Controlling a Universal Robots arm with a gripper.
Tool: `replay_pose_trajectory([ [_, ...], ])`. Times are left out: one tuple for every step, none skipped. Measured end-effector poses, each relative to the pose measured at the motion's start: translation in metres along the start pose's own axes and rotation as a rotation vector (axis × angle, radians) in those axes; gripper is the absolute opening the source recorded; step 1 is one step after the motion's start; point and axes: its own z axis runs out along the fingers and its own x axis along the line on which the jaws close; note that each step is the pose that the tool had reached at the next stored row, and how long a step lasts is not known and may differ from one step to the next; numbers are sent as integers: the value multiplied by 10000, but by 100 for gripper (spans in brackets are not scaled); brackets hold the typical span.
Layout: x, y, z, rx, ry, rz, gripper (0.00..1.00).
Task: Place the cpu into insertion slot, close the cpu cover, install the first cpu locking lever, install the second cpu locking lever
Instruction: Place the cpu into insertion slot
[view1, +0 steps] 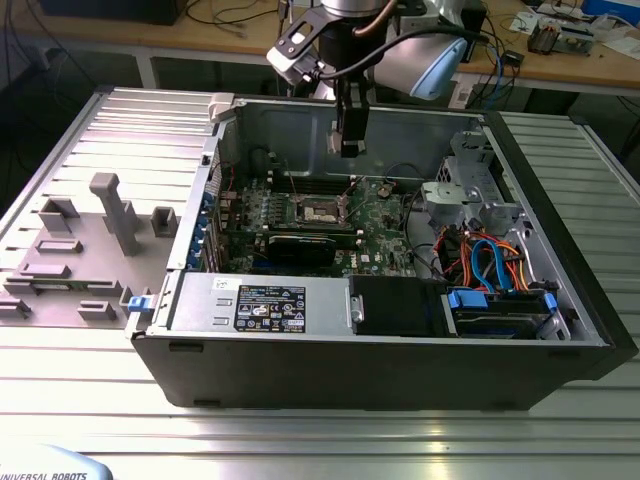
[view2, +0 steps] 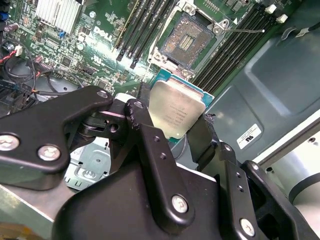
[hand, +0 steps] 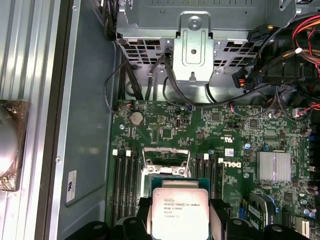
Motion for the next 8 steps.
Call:
replay_pose_trajectory([
  [0,0,2,0,0,-1,54],
  [0,-1,4,0,1,0,54],
  [0,-1,7,0,0,0,54],
  [0,-2,9,0,1,0,54],
  [0,-2,11,0,1,0,54],
  [0,-3,14,0,1,0,54],
  [0,-3,16,0,0,0,54],
  [0,-5,19,0,0,1,54],
])
